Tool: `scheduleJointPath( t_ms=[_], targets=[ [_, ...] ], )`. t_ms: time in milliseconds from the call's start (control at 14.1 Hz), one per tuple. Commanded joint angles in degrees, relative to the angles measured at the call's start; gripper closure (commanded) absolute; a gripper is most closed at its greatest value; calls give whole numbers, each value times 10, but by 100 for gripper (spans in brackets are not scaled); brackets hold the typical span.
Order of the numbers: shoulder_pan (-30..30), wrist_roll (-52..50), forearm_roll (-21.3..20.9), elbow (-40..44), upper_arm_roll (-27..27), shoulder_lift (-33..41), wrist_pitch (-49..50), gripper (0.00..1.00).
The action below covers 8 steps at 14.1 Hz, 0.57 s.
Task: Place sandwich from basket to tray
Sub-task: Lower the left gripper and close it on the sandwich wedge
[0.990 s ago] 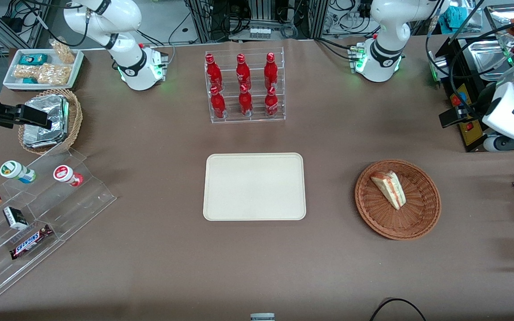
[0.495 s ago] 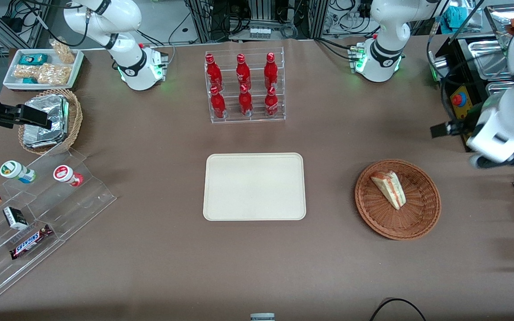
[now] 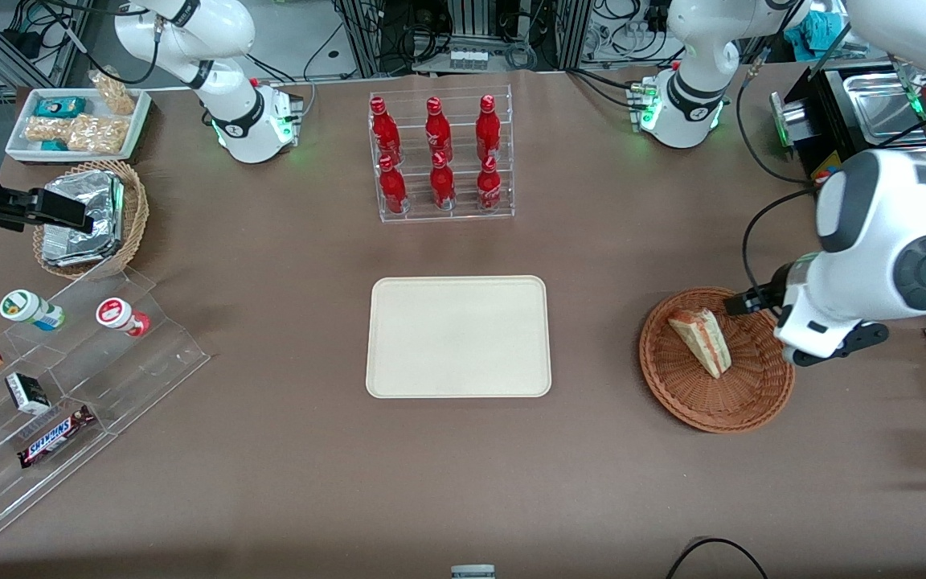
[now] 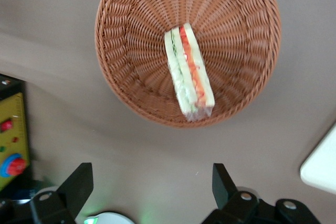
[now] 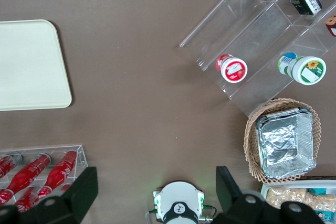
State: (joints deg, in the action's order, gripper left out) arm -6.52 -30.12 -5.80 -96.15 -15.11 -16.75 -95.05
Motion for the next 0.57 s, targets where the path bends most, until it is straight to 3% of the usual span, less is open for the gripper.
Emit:
scheduleJointPath(
  t_ms=[0,495],
  targets=[
    [1,-52,2,-96,2,26,-92,0],
    [3,-202,2,-206,1,2,-287,0]
  ],
)
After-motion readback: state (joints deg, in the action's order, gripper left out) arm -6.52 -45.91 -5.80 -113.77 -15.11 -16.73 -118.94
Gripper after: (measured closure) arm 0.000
